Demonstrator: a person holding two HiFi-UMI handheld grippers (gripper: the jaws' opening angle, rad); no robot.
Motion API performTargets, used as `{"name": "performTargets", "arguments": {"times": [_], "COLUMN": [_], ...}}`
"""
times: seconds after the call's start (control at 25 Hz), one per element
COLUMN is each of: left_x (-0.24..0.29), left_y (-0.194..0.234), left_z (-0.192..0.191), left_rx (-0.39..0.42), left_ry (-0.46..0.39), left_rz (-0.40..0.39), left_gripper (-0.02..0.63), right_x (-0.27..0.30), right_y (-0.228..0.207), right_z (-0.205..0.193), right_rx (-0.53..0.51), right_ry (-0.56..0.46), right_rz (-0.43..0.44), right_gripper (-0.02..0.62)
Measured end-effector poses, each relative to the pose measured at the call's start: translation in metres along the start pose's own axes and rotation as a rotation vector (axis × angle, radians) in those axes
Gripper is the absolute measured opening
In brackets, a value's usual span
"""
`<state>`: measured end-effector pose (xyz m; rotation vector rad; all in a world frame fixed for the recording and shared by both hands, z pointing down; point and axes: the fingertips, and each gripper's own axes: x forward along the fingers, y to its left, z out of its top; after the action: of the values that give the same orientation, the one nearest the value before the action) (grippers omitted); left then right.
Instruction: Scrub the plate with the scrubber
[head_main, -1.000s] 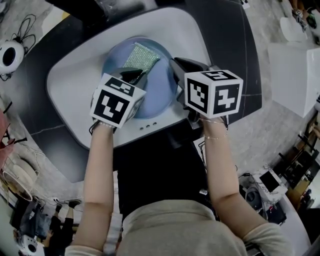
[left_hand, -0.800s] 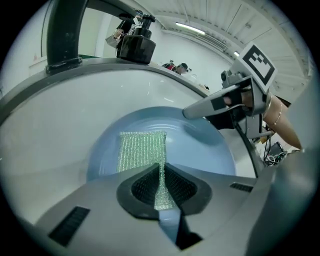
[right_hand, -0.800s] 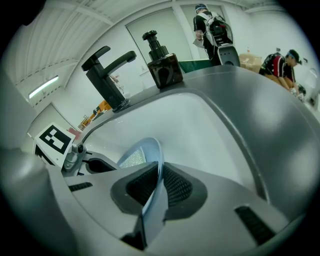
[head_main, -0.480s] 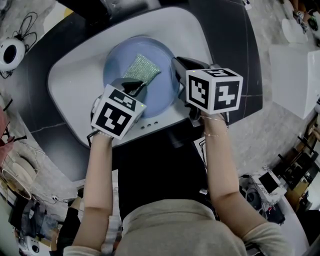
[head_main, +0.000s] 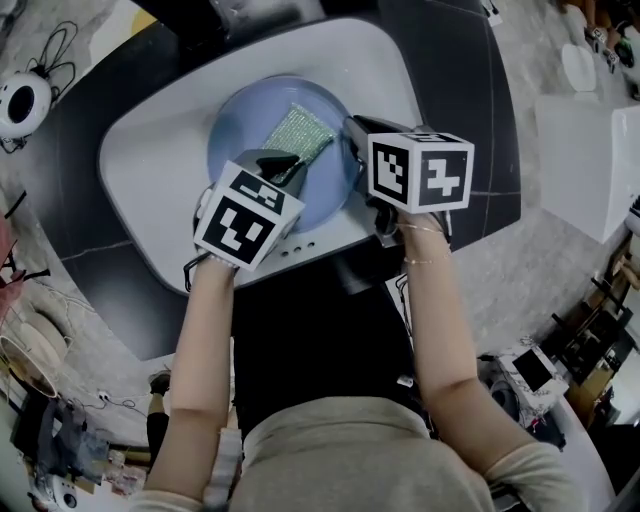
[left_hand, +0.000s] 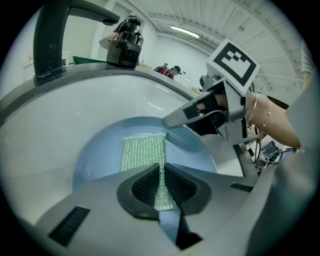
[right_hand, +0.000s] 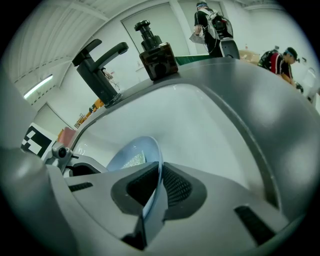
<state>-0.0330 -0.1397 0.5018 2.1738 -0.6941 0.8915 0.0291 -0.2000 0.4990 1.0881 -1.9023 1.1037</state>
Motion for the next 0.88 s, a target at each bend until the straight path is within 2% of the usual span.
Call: {"name": "performTargets", "arguments": {"times": [0.24, 0.4, 0.64, 0.76, 0.88], "left_x": [-0.021, -0.04, -0.073, -0.091, -0.113], "left_y": [0.012, 0.015, 0.013, 0.006, 0.002], "left_z": [0.0, 0.003, 0.011, 0.016, 0.022], "left_rx": [-0.048, -0.061, -0.096, -0.132, -0.159], "left_ry": [-0.054, -0.099, -0.18, -0.229, -0.289], "left_rz": [0.068, 0.101, 0.149, 0.163, 0.193], "left_gripper": [0.043, 0.038, 0.034, 0.034, 0.034], "right_x": [0.014, 0.022, 0.016, 0.004, -0.014], "right_y": [-0.009, -0.009, 0.004, 0.021, 0.047], "right_z": [-0.006, -0.009, 0.003, 0.014, 0.024], "right_rx": [-0.015, -0.049, -0.191, -0.239, -0.274], "right_ry": [0.066, 0.105, 0.106, 0.075, 0.027], "right_rz": [-0.054, -0.055, -0.069, -0.036, 0.045], "right_gripper": [0.026, 0.029, 0.123, 0.129, 0.139]}}
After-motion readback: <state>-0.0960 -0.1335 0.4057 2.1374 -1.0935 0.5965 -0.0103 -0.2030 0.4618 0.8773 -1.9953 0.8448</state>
